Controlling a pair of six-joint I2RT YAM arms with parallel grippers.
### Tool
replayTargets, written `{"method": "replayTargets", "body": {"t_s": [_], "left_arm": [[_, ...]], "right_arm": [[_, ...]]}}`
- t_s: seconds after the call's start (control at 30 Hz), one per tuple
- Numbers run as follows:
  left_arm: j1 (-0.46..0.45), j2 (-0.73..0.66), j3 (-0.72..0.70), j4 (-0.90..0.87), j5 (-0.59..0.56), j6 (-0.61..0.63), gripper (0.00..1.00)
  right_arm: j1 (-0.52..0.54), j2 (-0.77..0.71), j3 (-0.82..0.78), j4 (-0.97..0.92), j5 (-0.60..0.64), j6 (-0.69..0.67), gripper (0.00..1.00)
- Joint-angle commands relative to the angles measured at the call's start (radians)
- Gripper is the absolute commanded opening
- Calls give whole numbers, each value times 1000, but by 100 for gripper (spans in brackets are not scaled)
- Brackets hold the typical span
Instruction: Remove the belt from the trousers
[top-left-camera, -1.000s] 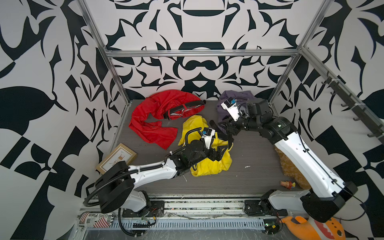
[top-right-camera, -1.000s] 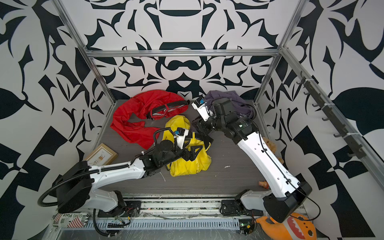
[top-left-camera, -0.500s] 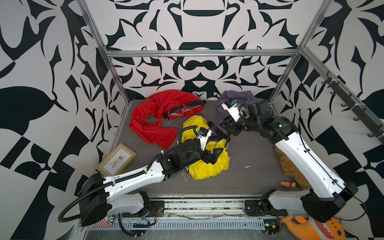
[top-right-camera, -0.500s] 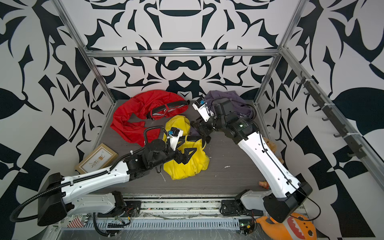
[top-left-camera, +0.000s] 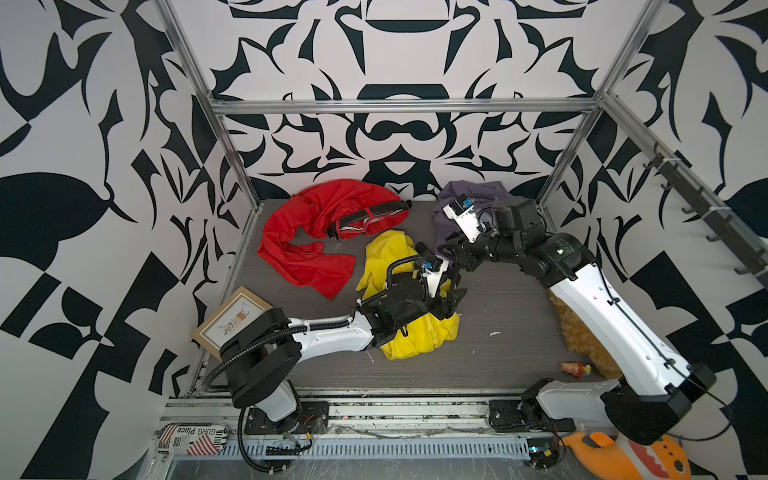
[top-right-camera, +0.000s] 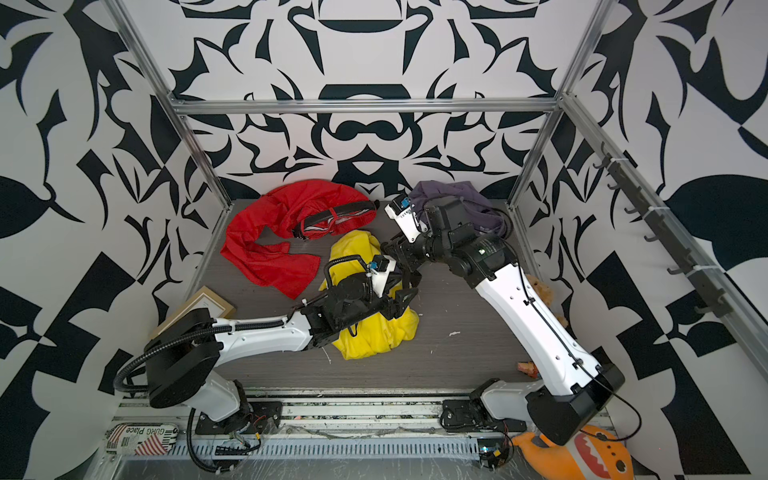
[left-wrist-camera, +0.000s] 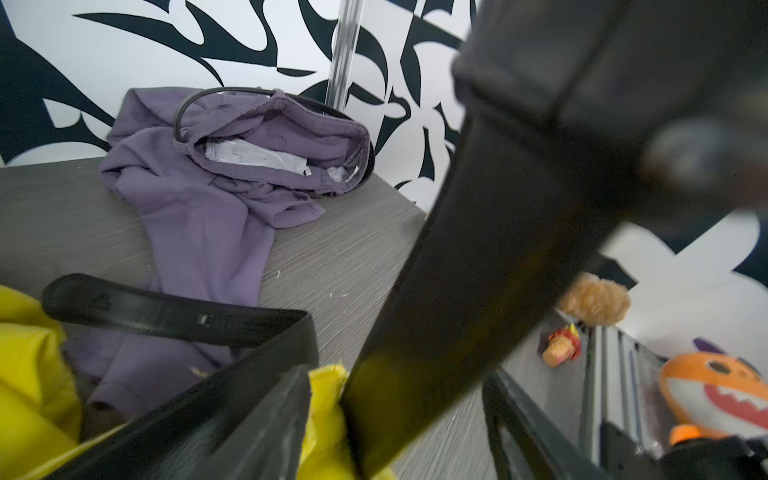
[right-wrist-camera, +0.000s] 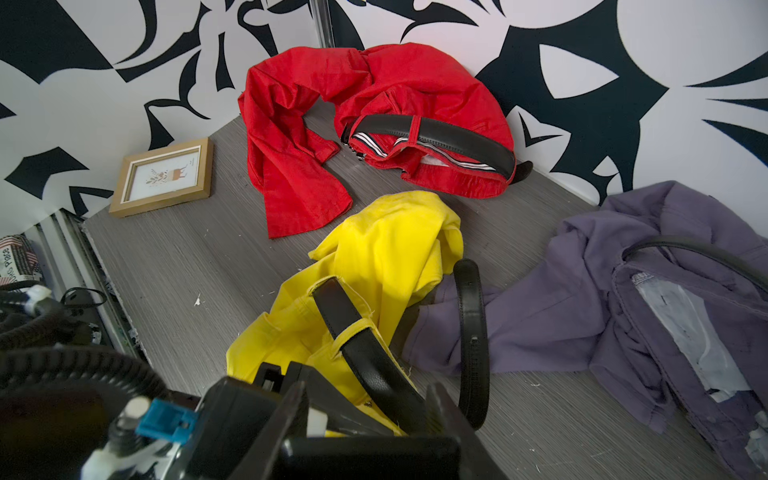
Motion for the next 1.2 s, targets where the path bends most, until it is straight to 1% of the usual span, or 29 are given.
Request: {"method": "replayTargets", "body": {"t_s": [0.0, 0.03, 0.1, 0.17, 0.2, 0.23, 0.27, 0.3, 0.37, 0.4, 0.47, 0.57, 0.73, 0.77, 0.8, 0.87, 0.93, 1.0, 1.1, 1.17], "left_arm": [[0, 32, 42, 168, -48, 9, 50], [1, 40, 41, 183, -54, 11, 42], [3, 49, 31, 215, -69, 8, 20], [5, 42, 17, 221, -73, 3, 2], [6, 33, 5, 217, -72, 2, 0], [6, 19, -7, 212, -69, 3, 0], [7, -1, -25, 201, -64, 5, 0], [10, -26, -49, 191, -55, 5, 0], [20, -84, -102, 168, -26, 4, 0], [28, -121, -130, 144, -15, 0, 0], [46, -185, -184, 95, 28, -5, 0], [64, -279, -269, 30, 75, -5, 0], [76, -445, -386, -48, 83, -10, 0], [78, -477, -407, -69, 80, -11, 0], [79, -507, -423, -88, 74, -16, 0], [80, -562, -450, -144, 59, -15, 0], [83, -603, -473, -186, 41, -12, 0], [84, -644, -493, -223, 35, -3, 0], [85, -709, -512, -294, 37, 2, 0], [85, -758, -532, -339, 36, -12, 0]], "right_arm": [[6, -32, 8, 92, -35, 37, 0], [6, -30, 6, 94, -36, 40, 0], [6, -30, 1, 97, -36, 47, 0], [6, -30, -1, 98, -25, 54, 0], [6, -30, -1, 99, -21, 56, 0], [5, -32, -3, 95, -21, 50, 0], [3, -35, -6, 93, -5, 46, 16], [2, -43, -10, 92, 16, 42, 28], [-2, -62, -19, 89, 38, 25, 47], [-5, -73, -19, 84, 54, 22, 59], [-20, -91, -18, 64, 72, 10, 66], [-49, -119, -26, 37, 84, -5, 67], [-122, -147, -72, 27, 59, 24, 69], [-132, -154, -90, 33, 53, 34, 72], [-140, -163, -108, 42, 44, 43, 78], [-158, -185, -152, 81, 17, 68, 81], [-168, -204, -177, 114, -9, 86, 82], [-171, -196, -190, 129, -10, 95, 81], [-170, -140, -243, 153, -41, 121, 81], [-169, -96, -324, 229, -108, 172, 79]]}}
